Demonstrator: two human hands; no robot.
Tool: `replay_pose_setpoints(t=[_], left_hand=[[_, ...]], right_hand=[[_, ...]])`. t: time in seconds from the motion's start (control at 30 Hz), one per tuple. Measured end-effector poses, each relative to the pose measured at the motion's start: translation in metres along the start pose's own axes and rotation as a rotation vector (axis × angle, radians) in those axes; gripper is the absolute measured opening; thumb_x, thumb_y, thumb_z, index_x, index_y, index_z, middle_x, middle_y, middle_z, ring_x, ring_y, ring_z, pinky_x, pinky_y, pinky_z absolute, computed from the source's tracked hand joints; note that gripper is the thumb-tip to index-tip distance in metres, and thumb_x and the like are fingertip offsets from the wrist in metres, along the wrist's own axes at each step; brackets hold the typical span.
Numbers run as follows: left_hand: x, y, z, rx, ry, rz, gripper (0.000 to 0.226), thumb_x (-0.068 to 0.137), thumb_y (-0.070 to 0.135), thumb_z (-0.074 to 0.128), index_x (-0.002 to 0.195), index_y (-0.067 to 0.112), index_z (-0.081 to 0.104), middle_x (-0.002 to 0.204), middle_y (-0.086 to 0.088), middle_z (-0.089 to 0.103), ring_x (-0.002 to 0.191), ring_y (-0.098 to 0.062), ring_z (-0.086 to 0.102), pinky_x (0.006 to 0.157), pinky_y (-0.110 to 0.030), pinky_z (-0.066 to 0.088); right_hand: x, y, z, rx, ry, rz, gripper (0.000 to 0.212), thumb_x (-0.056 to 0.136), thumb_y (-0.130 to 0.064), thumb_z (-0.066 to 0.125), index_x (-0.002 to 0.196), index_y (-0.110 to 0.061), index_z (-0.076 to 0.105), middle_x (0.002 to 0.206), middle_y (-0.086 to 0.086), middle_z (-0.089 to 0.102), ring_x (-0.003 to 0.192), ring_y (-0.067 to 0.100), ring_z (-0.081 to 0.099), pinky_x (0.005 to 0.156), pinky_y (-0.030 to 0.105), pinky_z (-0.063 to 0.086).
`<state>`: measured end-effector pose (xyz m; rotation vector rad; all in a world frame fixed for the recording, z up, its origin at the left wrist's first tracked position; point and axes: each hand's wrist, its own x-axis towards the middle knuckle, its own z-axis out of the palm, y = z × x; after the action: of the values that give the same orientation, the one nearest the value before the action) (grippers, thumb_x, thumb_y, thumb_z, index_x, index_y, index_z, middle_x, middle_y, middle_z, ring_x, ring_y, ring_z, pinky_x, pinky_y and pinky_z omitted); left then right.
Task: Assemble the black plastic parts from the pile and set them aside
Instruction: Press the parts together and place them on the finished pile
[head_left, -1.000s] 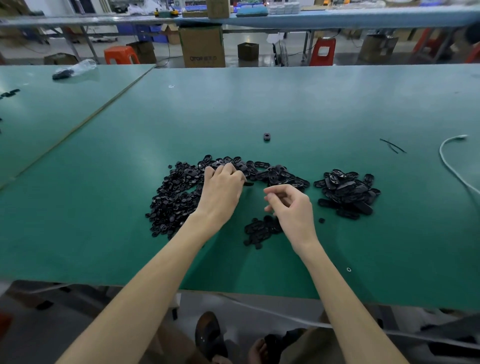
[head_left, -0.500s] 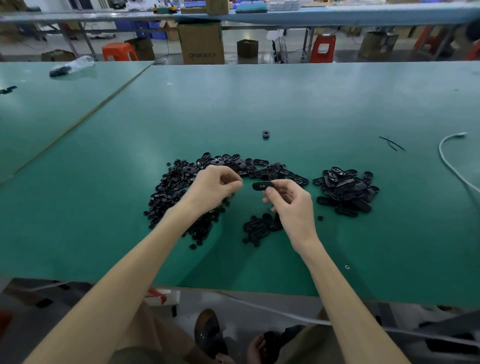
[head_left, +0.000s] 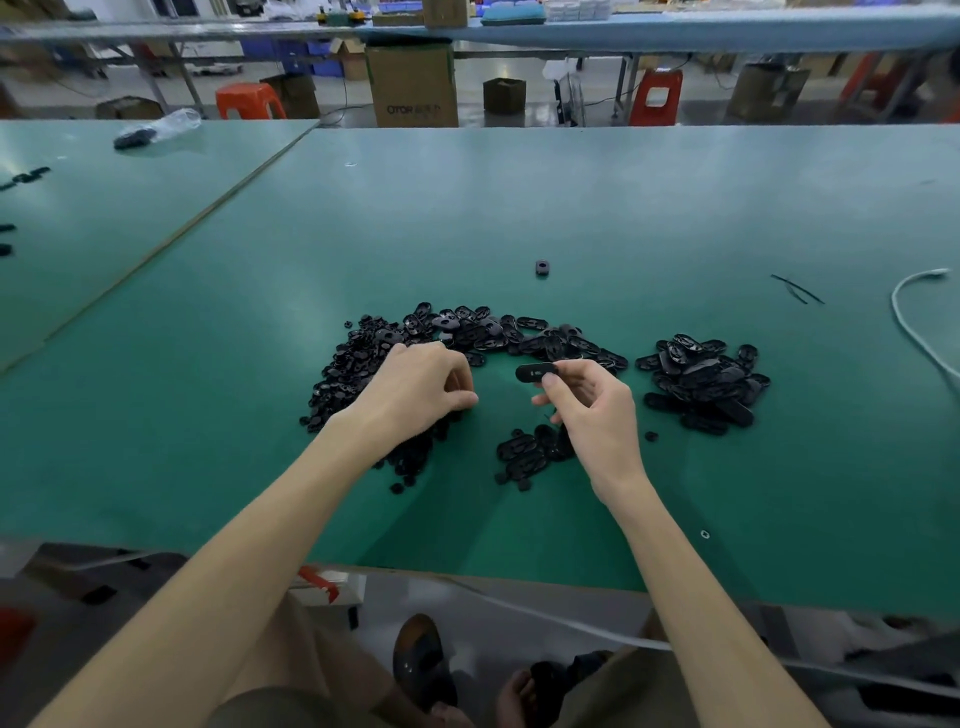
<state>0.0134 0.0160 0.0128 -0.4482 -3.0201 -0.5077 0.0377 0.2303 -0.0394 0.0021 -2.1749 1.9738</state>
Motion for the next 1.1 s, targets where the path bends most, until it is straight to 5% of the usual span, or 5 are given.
replay_pose_setpoints(t=[0.27, 0.63, 0.83, 1.1], left_hand=[[0.003, 0.005, 0.002, 0.191, -0.011, 0.047, 0.005, 0.099, 0.025, 0.068, 0.102, 0.025, 0.072, 0.103, 0.007, 0.059, 0.102, -0.016, 0.059, 0.099, -0.033, 0.03], [0.007, 0.0, 0.004, 0.132, -0.029, 0.015, 0.015, 0.098, 0.033, 0.069, 0.094, 0.018, 0.068, 0.087, 0.012, 0.054, 0.088, -0.013, 0.052, 0.095, -0.032, 0.03], [-0.001, -0.002, 0.008, 0.168, 0.038, 0.029, 0.014, 0.101, 0.026, 0.06, 0.092, 0.016, 0.064, 0.096, 0.004, 0.057, 0.09, -0.017, 0.055, 0.1, -0.035, 0.034], [-0.008, 0.025, 0.014, -0.648, 0.116, -0.053, 0.008, 0.098, 0.019, 0.071, 0.094, 0.014, 0.066, 0.078, 0.001, 0.076, 0.076, -0.012, 0.073, 0.074, -0.021, 0.054]], right_hand=[[0.001, 0.0, 0.0, -0.008, -0.008, 0.005, 0.007, 0.099, -0.013, 0.069, 0.099, -0.02, 0.07, 0.085, -0.009, 0.078, 0.085, 0.015, 0.078, 0.074, 0.041, 0.06], [0.0, 0.001, 0.001, -0.007, -0.012, 0.006, 0.007, 0.099, -0.013, 0.07, 0.098, -0.02, 0.07, 0.084, -0.007, 0.077, 0.082, 0.016, 0.077, 0.076, 0.043, 0.06], [0.0, -0.002, 0.001, 0.029, -0.008, 0.015, 0.007, 0.1, -0.011, 0.068, 0.1, -0.018, 0.07, 0.09, -0.006, 0.079, 0.081, 0.015, 0.078, 0.061, 0.023, 0.055], [-0.001, -0.003, 0.001, 0.03, 0.006, 0.002, 0.008, 0.101, -0.011, 0.066, 0.1, -0.018, 0.069, 0.091, -0.006, 0.079, 0.074, 0.015, 0.076, 0.059, 0.023, 0.054]])
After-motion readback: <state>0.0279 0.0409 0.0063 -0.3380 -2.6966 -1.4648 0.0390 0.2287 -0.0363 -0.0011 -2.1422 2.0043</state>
